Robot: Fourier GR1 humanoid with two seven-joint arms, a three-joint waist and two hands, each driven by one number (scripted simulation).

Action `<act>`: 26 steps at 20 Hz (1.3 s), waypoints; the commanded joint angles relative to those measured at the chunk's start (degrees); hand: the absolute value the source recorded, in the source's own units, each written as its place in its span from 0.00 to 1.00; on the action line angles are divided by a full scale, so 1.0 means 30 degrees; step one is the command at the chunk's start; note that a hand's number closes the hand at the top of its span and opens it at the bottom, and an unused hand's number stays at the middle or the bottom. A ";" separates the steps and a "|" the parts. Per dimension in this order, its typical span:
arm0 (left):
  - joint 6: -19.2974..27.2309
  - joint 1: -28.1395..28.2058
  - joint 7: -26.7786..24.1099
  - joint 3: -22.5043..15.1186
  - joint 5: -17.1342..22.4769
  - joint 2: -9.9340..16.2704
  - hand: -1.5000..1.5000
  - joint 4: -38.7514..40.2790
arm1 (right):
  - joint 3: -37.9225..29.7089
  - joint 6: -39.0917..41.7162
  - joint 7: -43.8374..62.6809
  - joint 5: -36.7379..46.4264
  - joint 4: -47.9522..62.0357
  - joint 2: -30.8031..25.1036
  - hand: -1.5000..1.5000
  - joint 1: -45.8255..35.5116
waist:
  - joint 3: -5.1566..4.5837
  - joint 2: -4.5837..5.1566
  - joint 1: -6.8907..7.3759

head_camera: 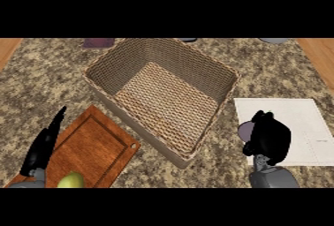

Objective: Pick the eggplant from the placemat and place it in the basket

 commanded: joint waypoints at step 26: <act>-0.0463 -0.0175 0.0439 -0.0498 -0.0221 -0.0062 0.50 -0.0247 | 1.3329 0.4749 1.0924 0.9674 -1.3566 0.1150 1.00 -0.1180 | 0.0084 0.0431 0.0901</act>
